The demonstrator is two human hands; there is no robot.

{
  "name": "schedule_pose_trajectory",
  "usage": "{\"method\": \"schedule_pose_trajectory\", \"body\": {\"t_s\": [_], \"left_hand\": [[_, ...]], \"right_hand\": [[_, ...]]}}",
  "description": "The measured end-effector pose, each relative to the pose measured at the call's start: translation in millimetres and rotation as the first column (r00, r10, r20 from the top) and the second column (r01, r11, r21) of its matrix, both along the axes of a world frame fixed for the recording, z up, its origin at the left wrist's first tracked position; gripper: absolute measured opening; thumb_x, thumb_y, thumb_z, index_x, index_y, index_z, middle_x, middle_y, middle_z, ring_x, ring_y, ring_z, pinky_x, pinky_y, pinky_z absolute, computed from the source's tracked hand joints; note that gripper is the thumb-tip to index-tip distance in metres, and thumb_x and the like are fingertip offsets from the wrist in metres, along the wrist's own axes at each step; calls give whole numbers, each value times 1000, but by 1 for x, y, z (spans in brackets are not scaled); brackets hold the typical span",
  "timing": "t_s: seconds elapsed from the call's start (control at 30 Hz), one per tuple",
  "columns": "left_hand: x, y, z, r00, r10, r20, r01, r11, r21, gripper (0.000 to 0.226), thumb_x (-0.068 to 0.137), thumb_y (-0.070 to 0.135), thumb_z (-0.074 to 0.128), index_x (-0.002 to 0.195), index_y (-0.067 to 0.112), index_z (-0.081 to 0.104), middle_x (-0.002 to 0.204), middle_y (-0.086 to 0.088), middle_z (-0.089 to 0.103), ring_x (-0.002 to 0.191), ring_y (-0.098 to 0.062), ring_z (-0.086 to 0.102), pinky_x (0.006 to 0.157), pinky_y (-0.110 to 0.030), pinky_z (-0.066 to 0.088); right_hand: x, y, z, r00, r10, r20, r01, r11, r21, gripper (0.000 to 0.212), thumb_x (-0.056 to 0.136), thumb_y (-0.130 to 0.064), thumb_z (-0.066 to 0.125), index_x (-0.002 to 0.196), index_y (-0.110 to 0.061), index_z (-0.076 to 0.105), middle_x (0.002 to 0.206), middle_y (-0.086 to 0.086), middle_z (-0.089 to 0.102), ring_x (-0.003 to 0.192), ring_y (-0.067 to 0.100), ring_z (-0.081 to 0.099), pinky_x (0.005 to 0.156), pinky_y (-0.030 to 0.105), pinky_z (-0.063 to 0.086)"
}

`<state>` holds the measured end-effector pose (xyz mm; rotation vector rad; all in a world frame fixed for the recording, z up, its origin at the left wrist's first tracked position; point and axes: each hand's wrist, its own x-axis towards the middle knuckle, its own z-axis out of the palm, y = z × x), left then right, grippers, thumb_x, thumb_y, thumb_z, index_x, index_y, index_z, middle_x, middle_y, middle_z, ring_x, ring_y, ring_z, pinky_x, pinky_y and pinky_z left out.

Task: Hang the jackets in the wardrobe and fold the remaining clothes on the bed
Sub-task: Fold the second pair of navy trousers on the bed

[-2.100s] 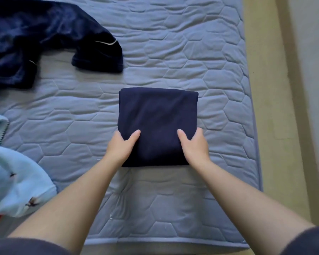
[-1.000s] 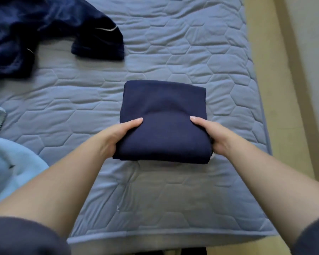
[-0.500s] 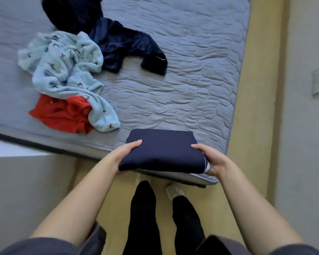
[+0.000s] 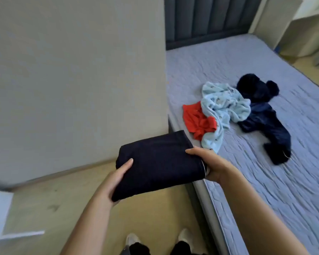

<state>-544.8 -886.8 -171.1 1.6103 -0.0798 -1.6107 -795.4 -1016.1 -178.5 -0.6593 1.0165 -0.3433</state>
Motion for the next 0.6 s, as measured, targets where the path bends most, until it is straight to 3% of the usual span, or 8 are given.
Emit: {"method": "schedule_pose_trajectory", "body": {"t_s": [0.1, 0.23, 0.37, 0.5, 0.6], "left_hand": [[64, 76, 24, 968, 250, 29, -246, 964, -102, 53, 70, 46, 73, 115, 19, 63, 107, -3, 73, 95, -21, 71, 76, -35, 52], [142, 193, 56, 837, 544, 67, -519, 826, -218, 60, 67, 47, 75, 118, 18, 63, 110, -3, 72, 99, -22, 70, 85, -38, 51], [211, 329, 90, 658, 741, 136, -674, 659, -334, 60, 67, 50, 77, 119, 22, 63, 110, -1, 72, 98, -23, 70, 75, -35, 55], [254, 453, 118, 431, 876, 216, -762, 481, -433, 53, 73, 48, 74, 118, 21, 64, 107, -2, 73, 96, -25, 70, 67, -32, 58], [268, 524, 128, 262, 941, 216, -800, 337, -497, 43, 74, 43, 73, 112, 23, 65, 102, -2, 74, 93, -24, 71, 66, -30, 58]], "right_hand": [[103, 15, 27, 958, 280, 62, -272, 956, -108, 23, 90, -16, 57, 110, -22, 68, 109, 8, 72, 88, 20, 71, 69, 32, 57], [242, 80, 62, 819, 565, 99, -530, 812, -244, 26, 93, -14, 53, 116, -19, 64, 110, 7, 72, 90, 21, 71, 63, 30, 57], [376, 186, 93, 629, 761, 156, -688, 639, -345, 35, 88, -14, 55, 122, -17, 61, 116, 9, 69, 94, 23, 69, 67, 32, 56], [484, 300, 117, 403, 891, 207, -796, 453, -401, 47, 81, -21, 57, 128, -17, 56, 123, 10, 65, 108, 29, 64, 81, 39, 55], [540, 372, 128, 248, 947, 205, -845, 315, -431, 46, 83, -21, 57, 129, -19, 56, 124, 11, 64, 109, 29, 64, 77, 37, 56]]}}
